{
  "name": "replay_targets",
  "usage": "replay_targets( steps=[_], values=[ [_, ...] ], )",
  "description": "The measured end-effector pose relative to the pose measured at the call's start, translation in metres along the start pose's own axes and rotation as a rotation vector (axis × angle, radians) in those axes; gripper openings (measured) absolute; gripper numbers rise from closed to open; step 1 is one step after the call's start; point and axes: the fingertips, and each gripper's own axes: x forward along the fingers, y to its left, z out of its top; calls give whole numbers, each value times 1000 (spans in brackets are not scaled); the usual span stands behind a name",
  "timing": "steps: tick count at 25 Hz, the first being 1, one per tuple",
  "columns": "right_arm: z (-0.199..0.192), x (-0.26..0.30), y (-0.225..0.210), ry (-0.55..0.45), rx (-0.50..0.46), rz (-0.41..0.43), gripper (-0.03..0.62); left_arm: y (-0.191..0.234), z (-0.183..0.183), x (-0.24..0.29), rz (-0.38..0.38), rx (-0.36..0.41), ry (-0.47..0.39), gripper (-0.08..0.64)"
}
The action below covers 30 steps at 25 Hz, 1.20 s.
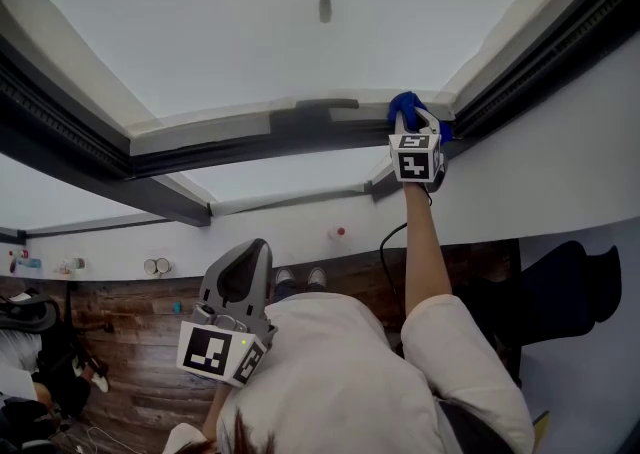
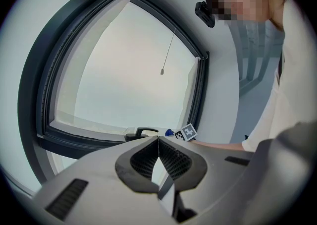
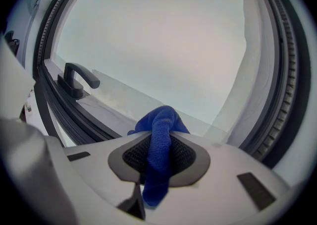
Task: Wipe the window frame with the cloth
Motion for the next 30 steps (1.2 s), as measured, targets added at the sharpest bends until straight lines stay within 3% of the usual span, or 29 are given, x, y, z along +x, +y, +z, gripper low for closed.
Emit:
replay_targets(
  steps=[10, 21, 30],
  values=[
    [26, -6, 49, -42, -25, 48, 77, 17, -2, -13, -28, 19, 2, 9],
    [36, -9, 81, -48, 7, 88, 77, 32, -1, -22, -49, 18, 1, 9],
    [45, -14, 100, -90, 59, 112, 77, 24, -6, -15, -114, 13, 17, 9]
  ],
)
